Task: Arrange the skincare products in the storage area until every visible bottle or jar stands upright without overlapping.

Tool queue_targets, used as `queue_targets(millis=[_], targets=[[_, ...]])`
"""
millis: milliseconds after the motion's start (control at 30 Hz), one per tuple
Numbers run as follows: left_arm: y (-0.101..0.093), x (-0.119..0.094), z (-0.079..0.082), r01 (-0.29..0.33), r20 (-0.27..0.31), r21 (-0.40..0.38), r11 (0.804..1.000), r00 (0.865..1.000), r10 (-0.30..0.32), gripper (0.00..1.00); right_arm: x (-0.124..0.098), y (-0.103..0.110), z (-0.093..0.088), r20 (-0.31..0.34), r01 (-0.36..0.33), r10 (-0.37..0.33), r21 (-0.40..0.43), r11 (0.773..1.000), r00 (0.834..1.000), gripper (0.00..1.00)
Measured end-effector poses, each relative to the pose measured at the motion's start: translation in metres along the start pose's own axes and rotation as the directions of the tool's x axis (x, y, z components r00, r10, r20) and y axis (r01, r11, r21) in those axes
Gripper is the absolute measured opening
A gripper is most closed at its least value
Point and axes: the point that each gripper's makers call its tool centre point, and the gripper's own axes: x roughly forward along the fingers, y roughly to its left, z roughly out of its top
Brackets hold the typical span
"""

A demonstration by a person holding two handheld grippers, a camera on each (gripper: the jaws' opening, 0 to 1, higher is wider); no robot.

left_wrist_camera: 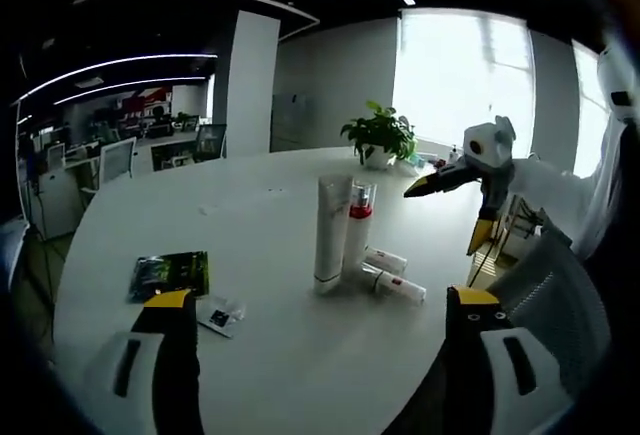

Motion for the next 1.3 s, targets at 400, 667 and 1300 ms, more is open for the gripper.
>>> queue_targets(millis=[400, 667, 1300], targets=[[0.003, -0.007, -0.004, -0.011, -0.007, -0.016, 1.0, 1.0, 0.011, 0.99, 0.012, -0.013, -0.009, -0.005, 0.053, -0.053, 0.036, 0.998, 0.999, 0.85], [0.005, -0.006, -0.009, -0.016, -0.013, -0.021, 1.0, 1.0, 0.015, 0.99, 0.02, -0.017, -0.018, -0.059, 0.064, -0.061, 0.063, 0.996, 0.996, 0.81], [0.003, -0.002, -0.013, 0.0, 0.005, -0.076, 0.997, 1.0, 0.001, 0.99, 0.041, -0.044, -0.027, -0.138, 0.116, -0.096, 0.149, 0.982, 0.986, 0.53]])
